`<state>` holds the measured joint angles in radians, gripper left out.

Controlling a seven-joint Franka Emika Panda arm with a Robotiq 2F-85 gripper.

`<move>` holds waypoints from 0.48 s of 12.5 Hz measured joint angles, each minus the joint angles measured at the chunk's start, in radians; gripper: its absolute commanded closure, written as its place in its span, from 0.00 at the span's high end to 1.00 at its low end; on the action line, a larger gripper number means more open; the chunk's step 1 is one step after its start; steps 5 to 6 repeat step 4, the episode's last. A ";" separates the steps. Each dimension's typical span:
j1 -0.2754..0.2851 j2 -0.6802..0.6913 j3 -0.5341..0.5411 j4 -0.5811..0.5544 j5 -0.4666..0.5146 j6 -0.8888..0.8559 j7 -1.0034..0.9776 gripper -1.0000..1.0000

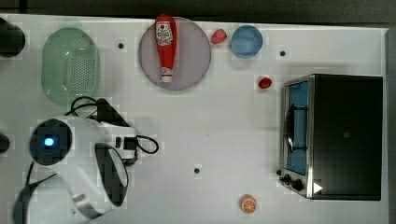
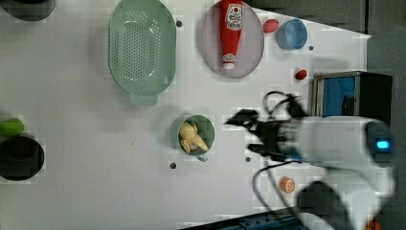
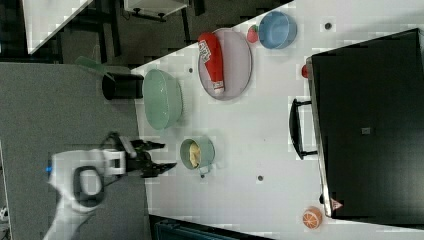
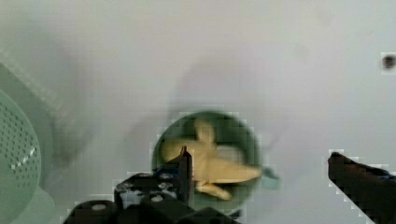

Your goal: Pick Banana and place it in mug.

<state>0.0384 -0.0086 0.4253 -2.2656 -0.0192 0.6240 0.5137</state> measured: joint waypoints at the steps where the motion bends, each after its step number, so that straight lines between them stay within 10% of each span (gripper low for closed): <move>1: -0.008 -0.053 -0.013 0.047 0.000 -0.109 0.000 1.00; 6: -0.007 -0.172 -0.112 0.232 0.009 -0.288 -0.015 1.00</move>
